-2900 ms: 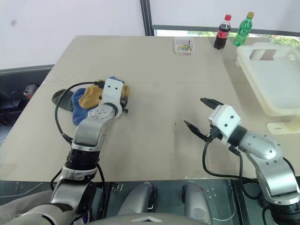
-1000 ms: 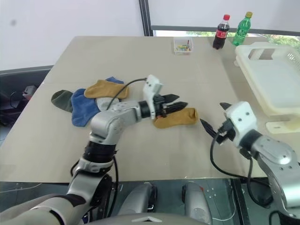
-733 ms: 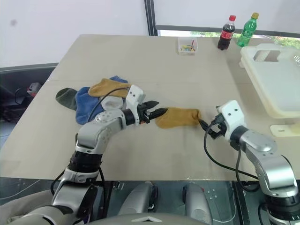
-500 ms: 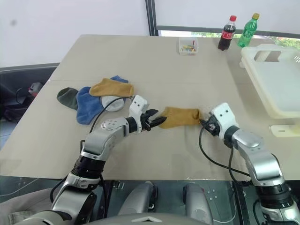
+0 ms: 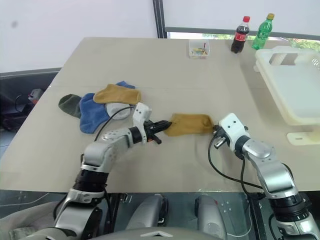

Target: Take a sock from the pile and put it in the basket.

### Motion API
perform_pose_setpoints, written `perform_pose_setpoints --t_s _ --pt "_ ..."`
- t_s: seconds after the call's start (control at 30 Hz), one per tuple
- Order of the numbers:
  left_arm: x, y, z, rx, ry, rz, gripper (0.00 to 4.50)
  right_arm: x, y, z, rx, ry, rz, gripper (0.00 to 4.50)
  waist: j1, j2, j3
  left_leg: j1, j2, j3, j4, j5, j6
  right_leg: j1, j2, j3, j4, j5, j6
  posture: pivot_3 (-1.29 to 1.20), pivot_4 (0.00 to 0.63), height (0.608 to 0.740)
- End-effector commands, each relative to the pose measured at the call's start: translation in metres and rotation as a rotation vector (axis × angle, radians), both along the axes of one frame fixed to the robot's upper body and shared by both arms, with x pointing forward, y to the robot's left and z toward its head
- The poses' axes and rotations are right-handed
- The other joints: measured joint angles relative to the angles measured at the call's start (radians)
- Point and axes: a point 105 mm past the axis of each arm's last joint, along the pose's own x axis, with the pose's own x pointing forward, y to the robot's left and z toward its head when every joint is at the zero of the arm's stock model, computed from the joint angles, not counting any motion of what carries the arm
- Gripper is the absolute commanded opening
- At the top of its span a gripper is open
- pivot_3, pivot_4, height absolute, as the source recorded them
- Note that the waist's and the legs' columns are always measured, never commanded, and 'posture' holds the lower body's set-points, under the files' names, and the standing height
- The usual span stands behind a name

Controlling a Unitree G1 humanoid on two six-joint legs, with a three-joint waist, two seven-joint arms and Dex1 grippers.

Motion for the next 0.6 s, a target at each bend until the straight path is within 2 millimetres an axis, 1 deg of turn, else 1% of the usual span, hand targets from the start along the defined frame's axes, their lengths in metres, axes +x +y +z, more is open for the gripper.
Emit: perform_pose_setpoints --t_s 0.03,0.1,0.13,0.17,0.2,0.23,0.3,0.37,0.4,0.43,0.47,0.53,0.6 --pt "-0.01 0.016 0.019 0.008 -0.048 -0.033 0.0 -0.01 0.004 0.024 0.011 -0.068 0.045 1.11 -0.006 0.0 0.0 0.0 0.0 0.0 0.0 0.0 0.0 0.0 0.0 0.0 0.0 0.0 0.0 0.0 0.15 0.74" --pt "-0.013 0.025 0.024 0.022 -0.05 -0.035 0.0 -0.013 0.004 0.03 0.008 -0.098 0.04 2.15 -0.01 0.0 0.0 0.0 0.0 0.0 0.0 0.0 0.0 0.0 0.0 0.0 0.0 0.0 0.0 0.0 0.15 0.74" --pt "-0.014 0.035 0.032 0.043 -0.063 -0.024 0.0 -0.018 0.004 0.034 0.027 -0.107 0.044 2.63 -0.01 0.0 0.0 0.0 0.0 0.0 0.0 0.0 0.0 0.0 0.0 0.0 0.0 0.0 0.0 0.0 0.15 0.74" --pt "-0.015 0.042 0.038 0.058 -0.072 -0.017 0.0 -0.021 0.004 0.038 0.041 -0.112 0.048 2.63 -0.01 0.0 0.0 0.0 0.0 -0.001 0.0 0.0 0.0 0.0 0.0 0.0 0.0 0.0 0.0 0.0 0.15 0.74" --pt "-0.021 0.052 0.051 0.06 -0.054 -0.033 0.0 -0.028 0.001 0.04 0.041 -0.119 0.06 2.63 -0.01 -0.001 0.001 0.0 0.0 -0.001 0.0 0.0 0.0 0.0 0.0 -0.001 0.0 0.0 0.0 0.0 0.15 0.74" --pt "-0.026 0.063 0.065 0.1 -0.045 -0.039 0.0 -0.034 -0.002 0.042 0.035 -0.124 0.06 2.63 -0.013 -0.002 0.002 -0.001 0.001 -0.001 0.0 0.0 0.0 0.0 0.0 -0.001 0.0 0.0 0.0 0.0 0.15 0.74" --pt "-0.039 0.074 0.092 0.151 -0.008 -0.09 0.0 -0.042 -0.01 0.044 0.028 -0.128 0.045 2.63 -0.013 -0.003 0.003 -0.001 0.002 -0.002 0.0 0.0 0.0 0.0 0.001 -0.002 0.0 0.0 0.0 0.0 0.15 0.74" --pt "-0.048 0.077 0.117 0.172 0.03 -0.158 0.0 -0.046 -0.015 0.045 0.027 -0.133 0.024 2.63 -0.012 -0.006 0.006 -0.001 0.002 -0.004 0.0 0.0 0.0 0.0 0.001 -0.003 0.0 0.0 0.0 0.0 0.15 0.74" --pt "-0.052 0.076 0.131 0.191 0.036 -0.202 0.0 -0.048 -0.017 0.046 0.027 -0.138 0.013 2.63 -0.012 -0.006 0.006 -0.002 0.002 -0.005 0.0 0.0 0.0 0.0 0.002 -0.004 0.0 -0.001 0.0 0.0 0.15 0.74" --pt "-0.056 0.074 0.14 0.213 0.04 -0.243 0.0 -0.05 -0.018 0.048 0.028 -0.143 0.006 2.63 -0.013 -0.006 0.005 -0.001 0.002 -0.004 0.0 0.0 0.0 0.001 0.002 -0.004 0.0 -0.001 0.0 0.0 0.15 0.74" --pt "-0.059 0.071 0.145 0.247 0.044 -0.293 0.0 -0.051 -0.018 0.05 0.035 -0.152 -0.006 2.63 -0.014 -0.005 0.005 0.0 0.001 -0.003 0.0 0.0 0.0 0.001 0.001 -0.003 -0.001 -0.001 0.0 0.0 0.15 0.74" --pt "-0.052 0.064 0.143 0.302 0.07 -0.322 0.0 -0.051 -0.02 0.052 0.051 -0.164 -0.032 2.63 -0.015 -0.004 0.004 0.001 0.001 -0.001 0.0 0.0 0.0 0.001 0.001 -0.002 -0.001 -0.001 0.0 0.0 0.15 0.74" --pt "-0.04 0.044 0.121 0.368 0.133 -0.35 0.0 -0.052 -0.02 0.052 0.052 -0.168 -0.045 2.63 -0.011 -0.002 0.003 0.001 0.001 0.0 0.0 0.0 0.0 0.001 0.001 -0.001 0.0 -0.001 0.0 0.0 0.15 0.74"
